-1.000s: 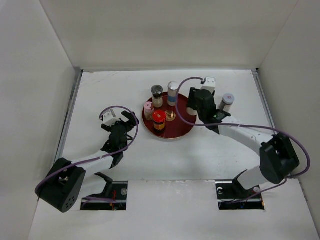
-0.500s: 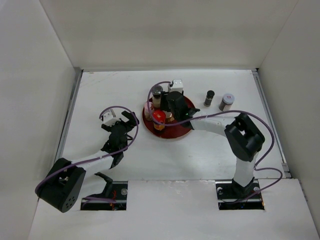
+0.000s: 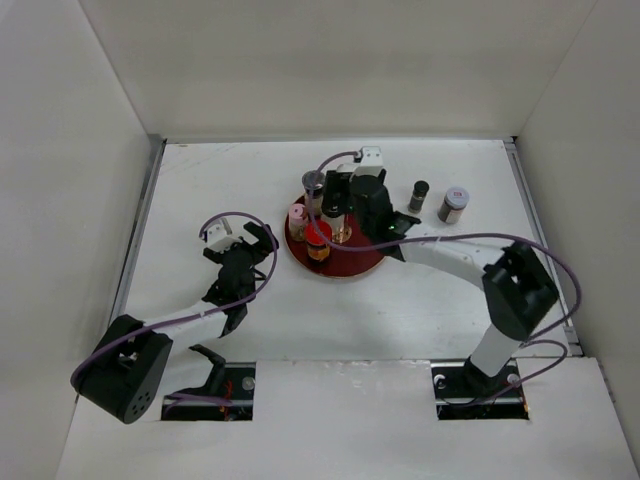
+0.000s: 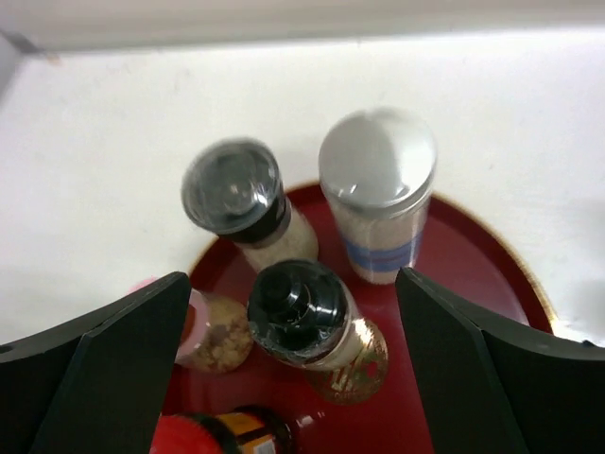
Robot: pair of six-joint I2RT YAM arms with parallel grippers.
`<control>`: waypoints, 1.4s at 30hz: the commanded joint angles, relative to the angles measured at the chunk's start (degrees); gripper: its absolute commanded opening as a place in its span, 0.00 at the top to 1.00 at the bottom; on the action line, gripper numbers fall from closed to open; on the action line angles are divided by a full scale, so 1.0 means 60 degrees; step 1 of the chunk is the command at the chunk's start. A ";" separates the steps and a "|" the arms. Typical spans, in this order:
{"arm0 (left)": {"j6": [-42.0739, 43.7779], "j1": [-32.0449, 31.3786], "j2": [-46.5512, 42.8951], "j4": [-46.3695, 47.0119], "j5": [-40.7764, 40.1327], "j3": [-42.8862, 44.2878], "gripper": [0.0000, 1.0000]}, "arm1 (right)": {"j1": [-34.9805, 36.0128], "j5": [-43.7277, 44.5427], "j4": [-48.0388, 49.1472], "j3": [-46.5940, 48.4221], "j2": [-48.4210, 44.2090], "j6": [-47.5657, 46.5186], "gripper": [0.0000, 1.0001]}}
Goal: Organize the condiment bottles
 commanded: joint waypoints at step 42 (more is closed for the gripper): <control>-0.0061 -0.0038 0.0116 0.0502 0.0109 0.0387 0.02 | -0.2137 0.0265 0.0794 -0.1008 -0.1087 -0.0465 0.61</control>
